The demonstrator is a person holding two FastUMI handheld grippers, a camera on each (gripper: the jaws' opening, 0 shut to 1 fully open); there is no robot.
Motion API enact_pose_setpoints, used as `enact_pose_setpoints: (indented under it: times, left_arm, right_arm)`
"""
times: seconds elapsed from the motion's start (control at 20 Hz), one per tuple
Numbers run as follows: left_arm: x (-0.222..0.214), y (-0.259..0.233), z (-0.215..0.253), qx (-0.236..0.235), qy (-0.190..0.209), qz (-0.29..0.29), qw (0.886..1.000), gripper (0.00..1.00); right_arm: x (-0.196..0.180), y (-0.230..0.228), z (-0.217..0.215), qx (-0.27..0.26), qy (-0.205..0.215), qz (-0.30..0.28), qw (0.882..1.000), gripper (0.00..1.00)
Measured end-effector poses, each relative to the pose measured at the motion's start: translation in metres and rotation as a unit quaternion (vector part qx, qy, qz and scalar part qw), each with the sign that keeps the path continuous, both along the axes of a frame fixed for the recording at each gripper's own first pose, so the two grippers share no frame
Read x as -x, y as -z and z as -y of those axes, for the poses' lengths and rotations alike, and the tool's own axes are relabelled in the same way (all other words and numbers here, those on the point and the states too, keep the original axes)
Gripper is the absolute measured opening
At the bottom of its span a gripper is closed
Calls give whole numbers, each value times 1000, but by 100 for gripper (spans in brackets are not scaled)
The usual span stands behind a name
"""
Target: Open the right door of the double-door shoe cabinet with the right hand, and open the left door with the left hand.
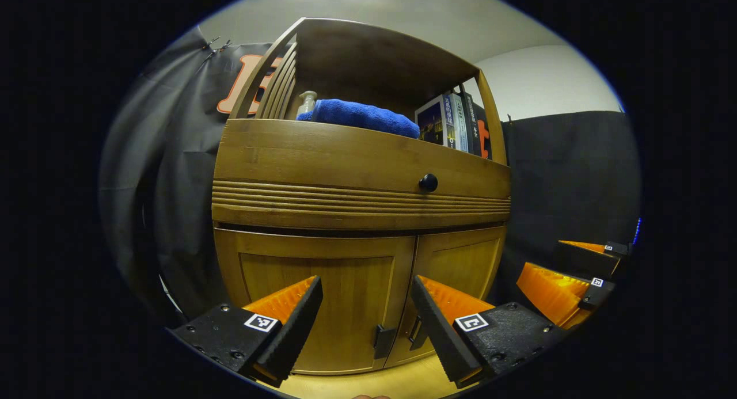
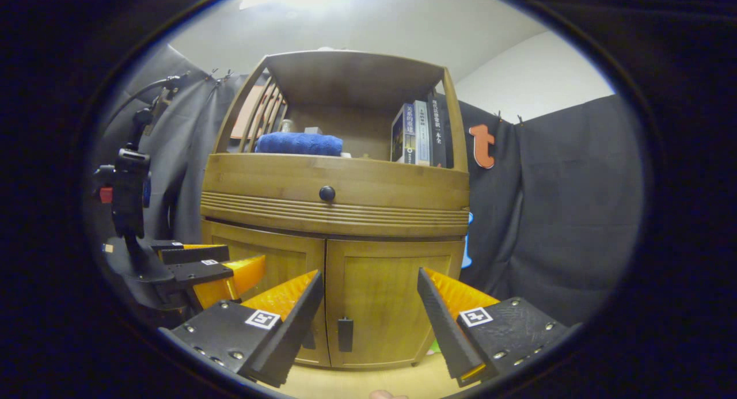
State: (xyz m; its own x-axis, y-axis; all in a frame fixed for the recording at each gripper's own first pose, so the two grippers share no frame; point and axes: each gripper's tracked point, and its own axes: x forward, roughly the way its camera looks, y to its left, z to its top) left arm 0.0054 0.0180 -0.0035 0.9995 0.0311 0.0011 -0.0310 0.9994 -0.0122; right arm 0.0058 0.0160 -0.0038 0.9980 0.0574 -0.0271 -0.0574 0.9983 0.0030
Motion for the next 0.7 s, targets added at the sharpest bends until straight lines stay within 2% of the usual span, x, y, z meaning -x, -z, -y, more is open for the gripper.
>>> enact_pose_setpoints:
  times: [0.15, 0.2, 0.7]
  left_arm:
    - [-2, 1, 3, 8, 7, 1, 1000, 93]
    - [-2, 2, 2, 7, 6, 0, 1000, 96]
    - [-5, -7, -14, 11, -24, 14, 1000, 96]
  right_arm:
    - [-3, -1, 1, 16, 2, 1, 1000, 99]
    - [-3, -3, 1, 15, 2, 2, 1000, 98]
    - [-2, 8, 9, 9, 3, -7, 1000, 97]
